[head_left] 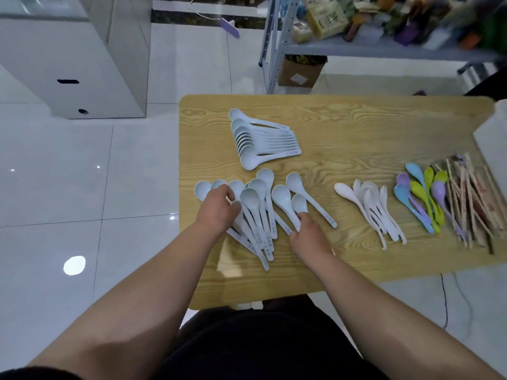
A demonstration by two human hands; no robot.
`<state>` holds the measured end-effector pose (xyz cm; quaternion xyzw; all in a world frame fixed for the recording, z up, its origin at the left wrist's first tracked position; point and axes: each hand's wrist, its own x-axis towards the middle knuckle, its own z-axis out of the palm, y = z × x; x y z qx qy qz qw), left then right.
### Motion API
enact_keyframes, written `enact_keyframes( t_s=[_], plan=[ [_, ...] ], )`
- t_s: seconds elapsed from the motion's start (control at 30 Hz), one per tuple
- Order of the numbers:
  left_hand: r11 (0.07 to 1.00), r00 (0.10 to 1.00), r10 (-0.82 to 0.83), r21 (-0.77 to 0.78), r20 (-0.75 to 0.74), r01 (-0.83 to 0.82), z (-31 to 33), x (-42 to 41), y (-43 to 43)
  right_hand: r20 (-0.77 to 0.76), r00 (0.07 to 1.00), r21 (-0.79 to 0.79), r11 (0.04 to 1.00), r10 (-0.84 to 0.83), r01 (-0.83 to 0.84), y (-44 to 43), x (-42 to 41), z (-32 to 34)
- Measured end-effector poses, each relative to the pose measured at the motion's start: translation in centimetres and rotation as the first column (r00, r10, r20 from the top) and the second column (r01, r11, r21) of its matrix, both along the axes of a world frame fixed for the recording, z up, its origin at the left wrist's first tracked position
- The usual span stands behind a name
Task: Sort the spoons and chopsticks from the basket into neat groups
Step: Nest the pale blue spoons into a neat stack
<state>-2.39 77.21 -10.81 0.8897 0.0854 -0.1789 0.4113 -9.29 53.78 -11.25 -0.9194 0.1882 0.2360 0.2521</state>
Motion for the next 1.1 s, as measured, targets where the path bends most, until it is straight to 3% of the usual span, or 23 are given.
enact_keyframes(
  t_s=[0.1,0.2,0.3,0.43,0.53,0.63,0.7,0.77,0.83,0.9,0.93,1.03,1.1],
  plan=[
    [0.947,0.976,0.218,-0.235,-0.029,-0.218,0.9,-2.0,1.5,0.052,0.998,0.045,0.998,-0.045,0.043,0.0,-0.8,0.6],
    [0.680,0.851,0.388,-0.514,-0.354,-0.524,2.1,-2.6,1.5,0.175,0.979,0.177,0.982,-0.100,0.069,0.3,-2.3,2.4],
    [0.492,0.761,0.332,-0.587,-0.557,-0.644,4.1,-2.6,1.3,0.237,0.970,0.309,0.951,-0.058,-0.019,1.5,-3.2,5.1],
    [0.326,0.756,0.238,-0.684,-0.609,-0.653,6.6,-2.8,1.0,0.232,0.969,0.442,0.878,0.088,-0.185,4.1,-3.8,8.0],
    [0.325,0.759,0.274,-0.686,-0.591,-0.651,7.8,-2.7,0.9,0.215,0.968,0.482,0.848,0.130,-0.220,6.0,-4.4,8.6],
    [0.381,0.810,0.251,-0.715,-0.529,-0.586,8.4,-3.1,0.9,0.186,0.975,0.459,0.866,0.124,-0.198,6.6,-4.8,8.9],
    [0.422,0.842,0.236,-0.730,-0.484,-0.538,8.4,-3.7,1.0,0.120,0.989,0.527,0.838,0.087,-0.138,6.5,-5.1,9.1],
    [0.430,0.847,0.237,-0.731,-0.475,-0.530,8.6,-4.1,1.2,-0.052,0.999,0.695,0.718,-0.007,0.041,6.7,-5.3,9.3],
    [0.431,0.841,0.247,-0.723,-0.481,-0.541,8.6,-4.3,1.4,-0.305,0.951,0.821,0.494,-0.047,0.288,6.9,-5.3,9.4],
    [0.422,0.831,0.252,-0.717,-0.495,-0.555,8.5,-4.6,1.4,-0.494,0.869,0.831,0.318,0.045,0.456,6.6,-5.4,9.6],
    [0.404,0.824,0.256,-0.719,-0.505,-0.566,8.4,-4.7,1.3,-0.532,0.841,0.825,0.281,0.093,0.491,6.3,-5.4,9.7],
    [0.349,0.803,0.276,-0.724,-0.528,-0.595,8.0,-4.7,0.6,-0.535,0.834,0.819,0.323,0.135,0.474,4.9,-4.4,9.5],
    [0.397,0.813,0.266,-0.710,-0.517,-0.581,7.9,-4.2,0.1,-0.497,0.859,0.808,0.427,0.124,0.406,3.8,-3.1,9.6]
  ],
)
